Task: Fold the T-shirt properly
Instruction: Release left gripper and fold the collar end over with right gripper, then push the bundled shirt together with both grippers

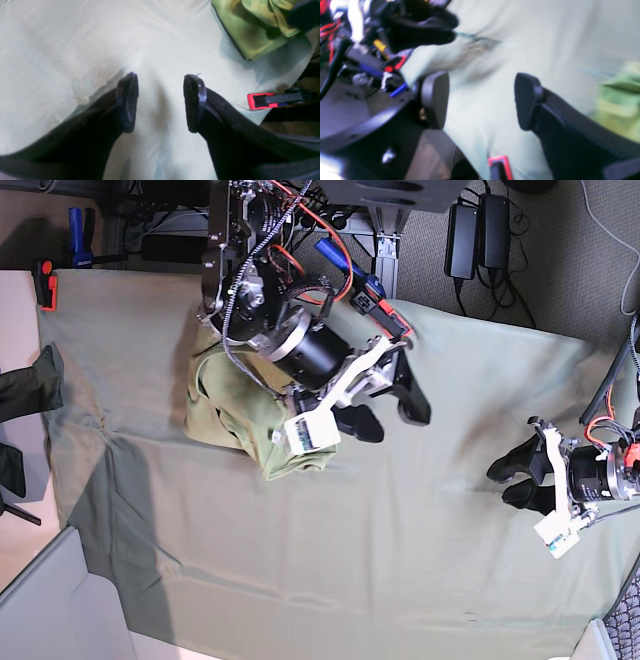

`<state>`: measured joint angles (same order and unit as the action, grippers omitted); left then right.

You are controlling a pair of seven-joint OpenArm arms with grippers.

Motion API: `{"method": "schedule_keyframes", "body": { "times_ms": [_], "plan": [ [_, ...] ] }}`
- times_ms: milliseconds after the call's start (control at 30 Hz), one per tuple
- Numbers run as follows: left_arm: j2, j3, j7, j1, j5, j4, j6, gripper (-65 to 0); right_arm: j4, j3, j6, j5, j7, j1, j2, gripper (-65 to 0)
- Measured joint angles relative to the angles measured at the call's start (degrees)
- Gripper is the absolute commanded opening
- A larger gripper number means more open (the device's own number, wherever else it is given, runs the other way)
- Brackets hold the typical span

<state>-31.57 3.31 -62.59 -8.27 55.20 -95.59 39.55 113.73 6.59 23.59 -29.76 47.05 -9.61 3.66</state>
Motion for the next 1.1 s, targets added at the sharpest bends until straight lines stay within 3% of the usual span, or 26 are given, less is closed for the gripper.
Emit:
{"method": "schedule_keyframes", "body": {
  "times_ms": [67,133,167,200,233,433,533,633,700,867,1100],
  "plan": [
    [0.0,0.0,-0.13,0.0,1.46,0.0,-0.02,-32.6,0.59,0.24,0.0,2.36,-1.68,-0.04,0.0,-27.7],
    [0.0,0.0,-0.24,0.0,2.1,-0.31,0.0,-40.2,1.84,-0.44,0.02,7.28,-4.68,-0.02,0.0,-45.7],
    [0.0,0.0,-0.66,0.02,2.01,-0.94,0.0,-47.9,2.47,-1.22,0.02,9.11,-5.57,0.13,0.0,-59.3],
    [0.0,0.0,-1.16,0.02,1.9,-2.14,0.0,-56.6,2.8,-2.23,0.02,10.78,-5.7,0.63,-0.09,-65.0],
    [0.0,0.04,-1.27,0.02,1.97,-3.93,0.0,-64.4,2.8,-3.43,0.04,12.44,-5.68,1.31,-0.04,-65.0],
    [2.38,2.56,-0.7,0.83,1.77,-19.04,-0.09,-65.0,2.54,-14.78,0.15,16.41,-5.95,7.89,-2.05,-65.0],
    [3.96,10.29,0.94,2.16,-2.12,-22.4,0.15,-65.0,-1.05,-20.96,0.17,16.35,-6.97,11.87,-3.32,-65.0],
    [5.84,20.61,2.32,4.09,-10.51,-22.1,0.2,-65.0,-8.63,-25.44,0.17,16.15,-7.74,15.06,-4.48,-65.0],
    [7.56,27.19,4.46,4.79,-17.46,-21.77,0.22,-65.0,-14.32,-26.51,0.22,15.23,-7.98,16.98,-5.79,-65.0],
    [10.93,37.05,9.99,4.33,-25.83,-16.22,0.33,-65.0,-26.29,-26.6,0.31,14.84,-8.24,22.34,-9.46,-65.0],
    [16.11,39.78,15.06,2.03,-31.87,-6.27,-1.38,-65.0,-37.83,-26.6,0.28,14.95,-8.35,27.45,-12.46,-65.0]
  ]
}}
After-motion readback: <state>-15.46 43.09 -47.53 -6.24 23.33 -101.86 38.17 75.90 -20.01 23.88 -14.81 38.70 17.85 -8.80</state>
